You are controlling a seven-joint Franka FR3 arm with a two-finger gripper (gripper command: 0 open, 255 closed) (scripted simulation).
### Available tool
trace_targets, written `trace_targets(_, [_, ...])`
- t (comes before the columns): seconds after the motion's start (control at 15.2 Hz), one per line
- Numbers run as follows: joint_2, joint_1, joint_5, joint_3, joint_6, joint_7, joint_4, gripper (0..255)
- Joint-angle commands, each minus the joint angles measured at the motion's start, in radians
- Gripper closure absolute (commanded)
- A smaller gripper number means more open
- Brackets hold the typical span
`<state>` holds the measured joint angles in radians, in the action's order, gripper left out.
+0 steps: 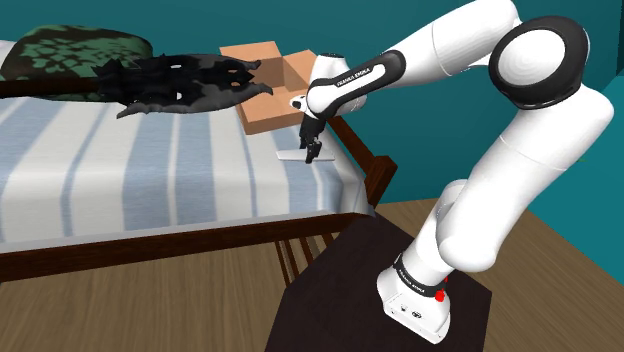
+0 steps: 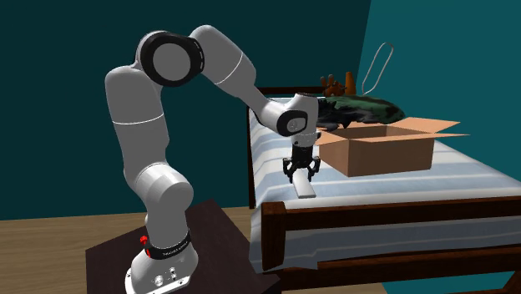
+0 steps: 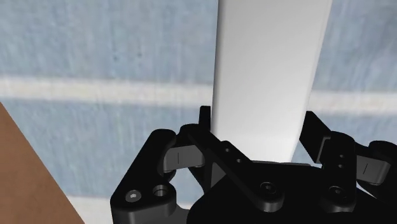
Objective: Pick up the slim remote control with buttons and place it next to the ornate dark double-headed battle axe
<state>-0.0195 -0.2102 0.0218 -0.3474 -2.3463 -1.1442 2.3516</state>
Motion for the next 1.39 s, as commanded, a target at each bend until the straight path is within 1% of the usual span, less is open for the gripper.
trace_targets(0.0, [0.003,-0.002,0.001,0.002,0.002,0.000,0.005,255])
trace_targets(0.2, [0.009,-0.003,-0.002,0.003,-0.004,0.001,0.005,255])
trace_targets(1.32, [-0.121,-0.003,0.044,0.014,0.231,0.035,-0.106,255])
